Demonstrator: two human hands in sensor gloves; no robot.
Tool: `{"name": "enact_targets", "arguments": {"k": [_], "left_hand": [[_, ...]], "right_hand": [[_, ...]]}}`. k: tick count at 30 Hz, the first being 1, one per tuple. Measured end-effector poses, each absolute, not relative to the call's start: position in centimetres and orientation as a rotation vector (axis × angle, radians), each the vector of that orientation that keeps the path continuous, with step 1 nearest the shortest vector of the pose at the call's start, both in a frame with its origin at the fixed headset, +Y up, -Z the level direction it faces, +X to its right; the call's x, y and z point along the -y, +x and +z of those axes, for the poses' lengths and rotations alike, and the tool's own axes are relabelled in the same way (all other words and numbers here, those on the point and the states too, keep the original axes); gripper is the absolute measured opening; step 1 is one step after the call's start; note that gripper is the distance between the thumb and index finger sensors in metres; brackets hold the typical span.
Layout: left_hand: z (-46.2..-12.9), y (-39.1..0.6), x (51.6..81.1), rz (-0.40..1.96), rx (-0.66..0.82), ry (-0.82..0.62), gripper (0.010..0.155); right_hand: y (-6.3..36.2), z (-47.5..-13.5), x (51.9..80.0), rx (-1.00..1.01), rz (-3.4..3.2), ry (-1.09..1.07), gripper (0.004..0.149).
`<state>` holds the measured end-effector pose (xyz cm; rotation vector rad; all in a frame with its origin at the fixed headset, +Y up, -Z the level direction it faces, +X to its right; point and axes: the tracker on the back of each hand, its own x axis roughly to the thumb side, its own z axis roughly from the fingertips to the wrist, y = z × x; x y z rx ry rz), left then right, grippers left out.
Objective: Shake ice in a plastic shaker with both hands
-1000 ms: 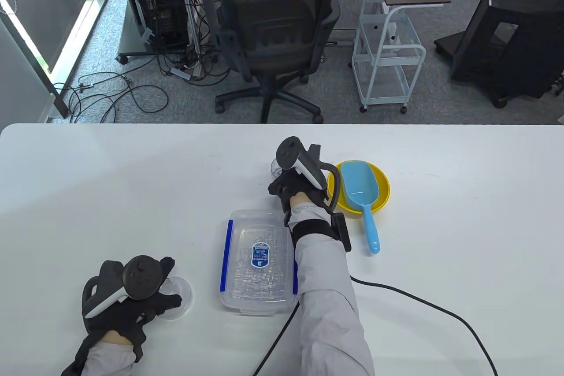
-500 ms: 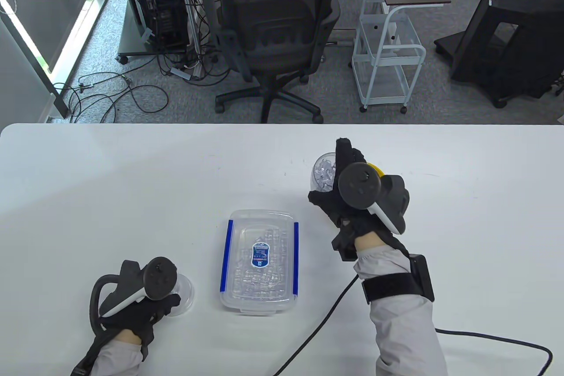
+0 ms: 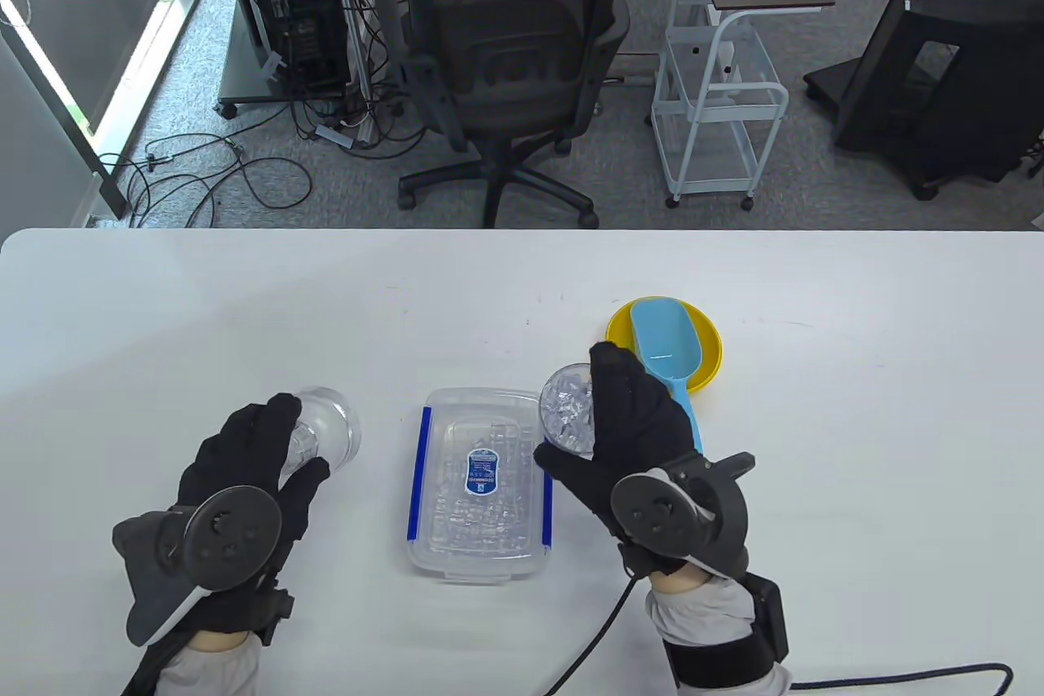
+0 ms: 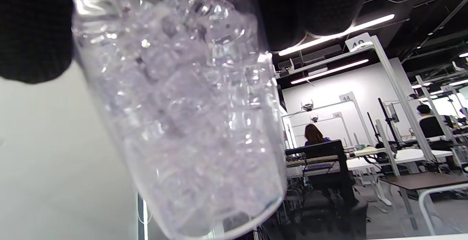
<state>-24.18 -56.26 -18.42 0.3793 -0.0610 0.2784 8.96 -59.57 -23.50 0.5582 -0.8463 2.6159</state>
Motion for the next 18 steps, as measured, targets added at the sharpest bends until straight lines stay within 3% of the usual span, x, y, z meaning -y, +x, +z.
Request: {"name": "enact_targets", "arguments": {"k": [3, 6, 8, 13, 18], "left_hand": [[-17.3, -22.2, 55.2, 0.375, 0.136, 0.489, 0.07], [-17.3, -20.8, 55.8, 0.496, 0.241, 0.492, 0.07], [-18.1, -20.4, 56.5, 0.585, 0.298, 0.448, 0.07], [-20.6, -19.8, 59.0, 0.784, 0.407, 0.185, 0.071], [-21.0, -18.9, 59.8, 0.748, 0.433, 0.095, 0.072]], "right_hand": [[7.7, -22.8, 61.1, 0.889, 2.597, 0.613, 0.111], [6.7, -22.8, 62.1, 0.835, 2.64, 0.728, 0.112], [6.4, -22.7, 62.7, 0.807, 2.647, 0.764, 0.113], [5.5, -22.7, 63.6, 0.735, 2.651, 0.836, 0.114], [5.0, -22.4, 63.6, 0.687, 2.607, 0.875, 0.115]]}}
